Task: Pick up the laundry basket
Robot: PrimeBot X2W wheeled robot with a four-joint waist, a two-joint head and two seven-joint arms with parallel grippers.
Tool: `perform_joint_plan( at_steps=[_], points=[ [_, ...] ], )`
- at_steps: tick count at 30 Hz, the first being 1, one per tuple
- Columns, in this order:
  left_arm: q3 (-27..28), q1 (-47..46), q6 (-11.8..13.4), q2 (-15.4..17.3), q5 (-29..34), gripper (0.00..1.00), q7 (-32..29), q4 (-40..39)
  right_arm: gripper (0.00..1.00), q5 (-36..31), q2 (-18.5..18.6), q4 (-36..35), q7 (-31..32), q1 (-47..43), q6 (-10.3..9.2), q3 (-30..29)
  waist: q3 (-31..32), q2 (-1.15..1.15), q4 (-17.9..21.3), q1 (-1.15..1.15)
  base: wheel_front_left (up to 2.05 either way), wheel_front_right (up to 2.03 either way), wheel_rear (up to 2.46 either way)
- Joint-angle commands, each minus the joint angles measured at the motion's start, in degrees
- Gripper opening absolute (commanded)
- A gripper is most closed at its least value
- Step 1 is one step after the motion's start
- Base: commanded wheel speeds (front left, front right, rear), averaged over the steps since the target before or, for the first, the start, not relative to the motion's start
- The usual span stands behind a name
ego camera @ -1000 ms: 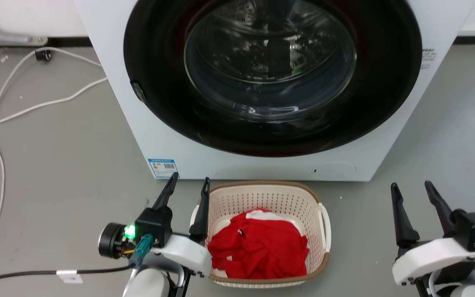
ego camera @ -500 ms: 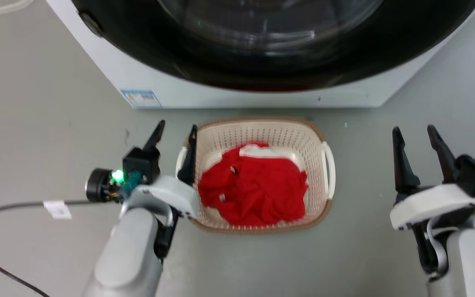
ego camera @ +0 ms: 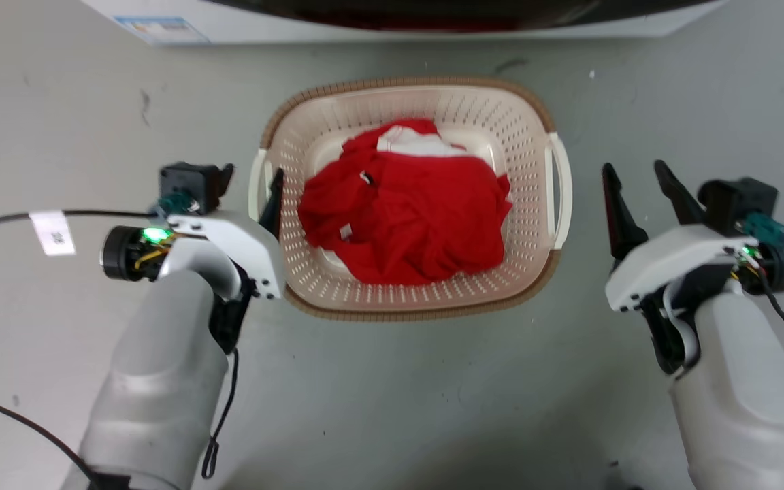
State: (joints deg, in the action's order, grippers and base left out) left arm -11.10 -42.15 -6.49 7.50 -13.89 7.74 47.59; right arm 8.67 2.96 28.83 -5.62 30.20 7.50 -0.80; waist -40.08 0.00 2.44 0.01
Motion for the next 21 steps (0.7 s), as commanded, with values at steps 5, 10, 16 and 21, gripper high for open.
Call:
perform_joint_plan(
  at_steps=[5, 10, 16, 21],
  points=[
    [-0.3, -5.4, -0.7, 1.5, -2.2, 1.00, -3.0, 5.5, 1.00, 1.6, 0.2, 9.3, 0.2, 7.6, -0.02, 3.0, -6.3, 0.00, 0.7, -0.01, 0.00, 0.00, 0.00],
    [-1.5, -9.8, -0.9, 1.9, -4.5, 1.00, -5.8, 9.5, 1.00, 3.6, 0.2, 17.9, 1.2, 14.3, -0.02, 6.1, -9.3, 0.00, 0.8, -0.01, 0.00, 0.00, 0.00],
    [-4.3, -14.3, -1.0, 2.6, -8.4, 1.00, -9.8, 12.3, 1.00, 6.4, 0.2, 26.5, 3.3, 21.5, -0.02, 9.8, -11.8, 0.00, 0.8, -0.01, 0.00, 0.00, 0.00],
    [-7.0, -17.0, -1.0, 3.0, -12.4, 1.00, -14.2, 13.4, 1.00, 9.3, 0.2, 32.1, 6.6, 26.1, -0.02, 12.6, -12.9, 0.00, 0.3, -0.01, 0.00, 0.00, 0.00]
  ],
)
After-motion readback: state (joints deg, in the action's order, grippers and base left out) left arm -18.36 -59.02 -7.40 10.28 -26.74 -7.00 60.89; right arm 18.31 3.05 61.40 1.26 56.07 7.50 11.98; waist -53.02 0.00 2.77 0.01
